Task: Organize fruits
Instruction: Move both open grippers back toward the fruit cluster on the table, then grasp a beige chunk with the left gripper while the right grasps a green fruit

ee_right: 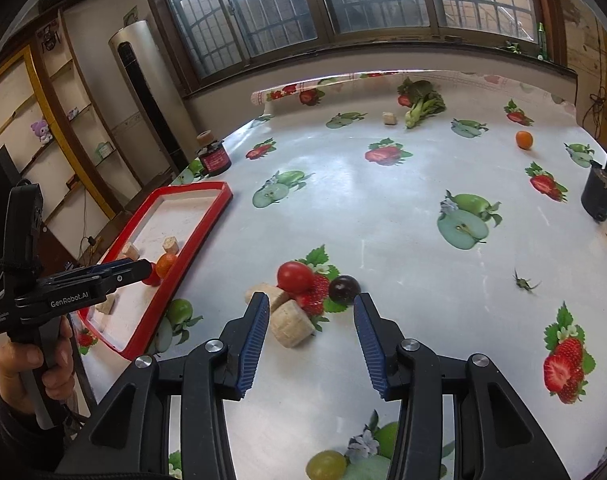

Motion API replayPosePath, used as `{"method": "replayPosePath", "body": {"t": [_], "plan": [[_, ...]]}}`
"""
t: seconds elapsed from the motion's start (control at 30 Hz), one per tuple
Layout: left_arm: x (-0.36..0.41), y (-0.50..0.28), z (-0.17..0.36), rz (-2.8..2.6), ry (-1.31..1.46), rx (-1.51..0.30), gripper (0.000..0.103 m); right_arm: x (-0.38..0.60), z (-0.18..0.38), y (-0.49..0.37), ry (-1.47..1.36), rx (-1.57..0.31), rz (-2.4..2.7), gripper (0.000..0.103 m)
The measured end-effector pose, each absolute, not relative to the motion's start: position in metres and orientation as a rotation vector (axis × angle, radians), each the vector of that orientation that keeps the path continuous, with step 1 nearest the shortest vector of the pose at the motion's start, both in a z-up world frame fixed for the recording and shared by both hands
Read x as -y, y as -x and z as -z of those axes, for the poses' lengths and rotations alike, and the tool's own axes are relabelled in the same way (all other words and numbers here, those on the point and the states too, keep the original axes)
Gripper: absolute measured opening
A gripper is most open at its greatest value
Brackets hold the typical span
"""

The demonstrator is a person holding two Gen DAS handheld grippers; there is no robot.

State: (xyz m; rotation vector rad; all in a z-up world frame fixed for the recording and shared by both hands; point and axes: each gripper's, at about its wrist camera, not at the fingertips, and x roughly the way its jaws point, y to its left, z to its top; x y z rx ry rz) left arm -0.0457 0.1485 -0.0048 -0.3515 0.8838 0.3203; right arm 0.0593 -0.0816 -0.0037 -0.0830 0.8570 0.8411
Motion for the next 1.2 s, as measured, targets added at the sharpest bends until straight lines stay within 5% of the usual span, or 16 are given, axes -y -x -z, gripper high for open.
{"method": "replayPosePath", "body": {"t": [0.6, 1.2], "plan": [[-0.093, 0.006, 0.03, -0.194, 0.319, -0.949, 0.049, 0.152, 0.032, -0.044, 0.049, -0.923, -0.739, 0.046], [-0.079, -0.042, 0.053, -0.125, 0.32, -0.995, 0.049, 0.11, 0.071, -0.003, 0.26, -0.994, -0.852, 0.045]]}}
